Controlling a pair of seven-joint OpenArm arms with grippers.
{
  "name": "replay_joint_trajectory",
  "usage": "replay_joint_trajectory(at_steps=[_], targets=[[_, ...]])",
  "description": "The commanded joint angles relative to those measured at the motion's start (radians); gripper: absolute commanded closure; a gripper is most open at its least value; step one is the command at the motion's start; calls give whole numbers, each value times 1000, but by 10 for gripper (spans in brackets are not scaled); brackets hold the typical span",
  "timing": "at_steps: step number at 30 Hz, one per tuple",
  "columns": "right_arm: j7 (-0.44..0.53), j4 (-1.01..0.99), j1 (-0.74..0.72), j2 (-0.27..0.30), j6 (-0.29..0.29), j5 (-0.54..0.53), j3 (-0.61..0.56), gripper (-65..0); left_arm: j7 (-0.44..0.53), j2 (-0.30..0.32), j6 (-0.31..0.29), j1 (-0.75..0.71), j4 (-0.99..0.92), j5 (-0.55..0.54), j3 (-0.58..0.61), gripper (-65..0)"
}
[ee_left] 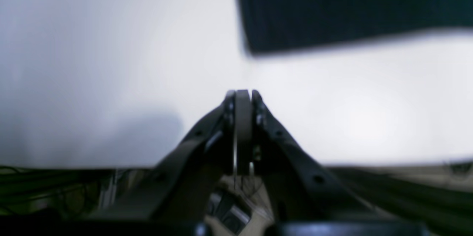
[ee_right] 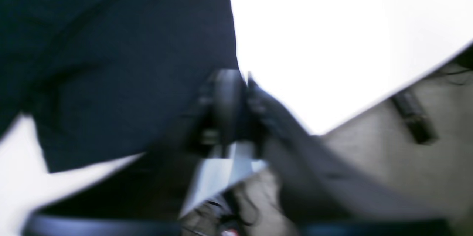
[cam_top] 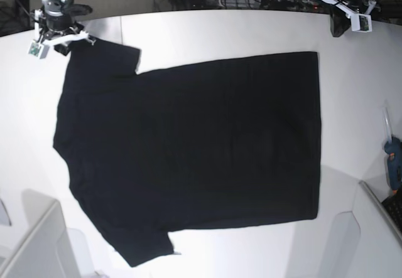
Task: Fold the T-shirt properly
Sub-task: 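Move both grippers down to the shoulder corners of the black T-shirt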
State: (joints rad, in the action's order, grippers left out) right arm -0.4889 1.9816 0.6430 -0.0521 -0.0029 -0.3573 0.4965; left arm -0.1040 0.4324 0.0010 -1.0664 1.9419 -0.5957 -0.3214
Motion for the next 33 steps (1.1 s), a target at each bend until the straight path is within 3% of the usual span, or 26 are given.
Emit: replay_joint_trajectory(at_steps=[1, 3, 9, 11, 14, 20, 24, 33], targets=[[29, 14, -5, 24, -1, -55, 6, -219, 13, 3, 4, -4, 11, -33, -23, 0], [31, 3, -9, 56, -1, -177, 9, -317, 13, 3, 4, 12, 6, -80, -55, 0], [29, -106, -39, 179, 7, -587, 104, -347, 13, 1, 4, 53, -9, -168, -77, -323], [29, -193, -47, 238, 67, -721, 107, -347, 13, 0, 3, 74, -14, -203, -74, -413], [29, -319, -50, 309, 142, -830, 101, -347, 13, 0, -8, 91, -22, -252, -68, -479], [28, -413, -62, 329, 145, -794, 78, -348, 11, 0, -109, 110, -57, -352, -78, -482], [28, -437, -85, 326, 146, -736, 20, -348, 11, 0, -112, 128, -101, -364, -68, -484], [28, -476, -87, 326, 146, -734, -85, -347, 11, -31, -117, 150, -115, -364, -63, -487]])
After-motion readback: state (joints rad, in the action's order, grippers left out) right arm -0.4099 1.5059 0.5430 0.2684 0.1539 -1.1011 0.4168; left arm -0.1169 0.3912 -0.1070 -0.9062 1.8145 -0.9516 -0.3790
